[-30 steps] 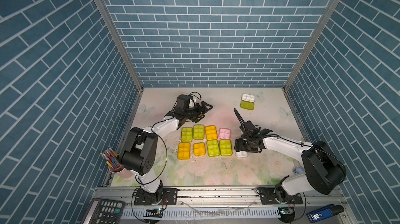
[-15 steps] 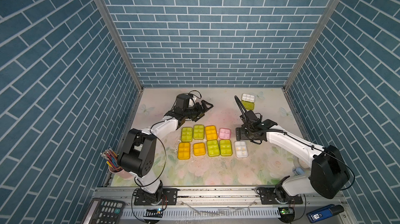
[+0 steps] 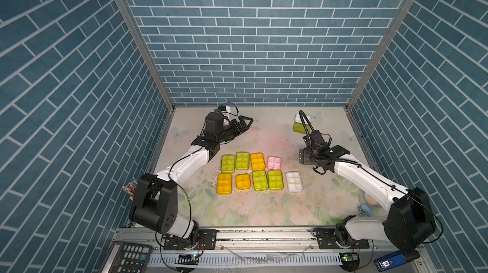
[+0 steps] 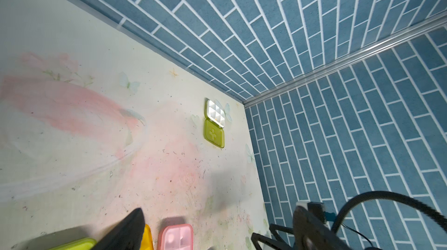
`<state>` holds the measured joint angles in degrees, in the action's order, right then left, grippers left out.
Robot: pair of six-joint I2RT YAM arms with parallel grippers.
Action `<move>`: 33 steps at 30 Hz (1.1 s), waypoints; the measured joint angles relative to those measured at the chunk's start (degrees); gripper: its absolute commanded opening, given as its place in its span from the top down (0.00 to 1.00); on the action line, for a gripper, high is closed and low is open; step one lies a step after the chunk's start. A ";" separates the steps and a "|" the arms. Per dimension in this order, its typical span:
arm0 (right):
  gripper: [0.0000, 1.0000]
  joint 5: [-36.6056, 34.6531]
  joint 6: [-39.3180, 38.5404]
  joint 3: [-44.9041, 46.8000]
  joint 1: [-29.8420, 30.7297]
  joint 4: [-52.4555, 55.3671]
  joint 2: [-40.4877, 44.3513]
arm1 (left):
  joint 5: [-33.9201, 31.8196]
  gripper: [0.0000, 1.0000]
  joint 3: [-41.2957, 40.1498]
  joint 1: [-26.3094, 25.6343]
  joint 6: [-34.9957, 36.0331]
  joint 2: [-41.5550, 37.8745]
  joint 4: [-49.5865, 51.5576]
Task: Close pillboxes
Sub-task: Move the pillbox to the center of the board.
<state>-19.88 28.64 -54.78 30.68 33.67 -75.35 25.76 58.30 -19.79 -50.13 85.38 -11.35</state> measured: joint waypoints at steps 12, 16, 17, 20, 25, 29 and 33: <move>0.06 7.19 0.31 -2.56 -8.13 0.39 1.07 | -0.04 0.00 -0.09 1.97 -6.25 1.42 0.55; 0.05 10.19 0.31 -5.73 -12.37 -0.42 -0.02 | 3.72 0.00 0.20 2.27 -7.58 4.22 -0.57; 0.05 10.84 0.31 -6.75 -13.09 -0.72 -0.90 | 4.55 0.00 0.35 2.27 -7.80 4.79 -0.85; 0.05 13.57 0.31 -11.02 -15.63 -2.05 -6.23 | 7.04 0.00 0.39 2.25 -8.28 5.99 -1.79; 0.06 18.71 0.26 -18.23 -19.54 -4.66 -17.77 | 9.77 0.00 0.52 2.25 -9.25 6.36 -3.52; 0.07 22.88 0.37 -24.65 -23.08 -6.54 -26.67 | 11.39 0.01 1.14 1.81 -9.70 7.32 -5.01; 0.07 26.27 1.03 -30.14 -26.01 -9.46 -33.86 | 12.63 0.01 1.55 0.92 -9.68 8.85 -5.77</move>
<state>6.39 29.67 -84.93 4.67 24.21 -109.21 38.39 59.86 -18.87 -59.81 94.24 -17.12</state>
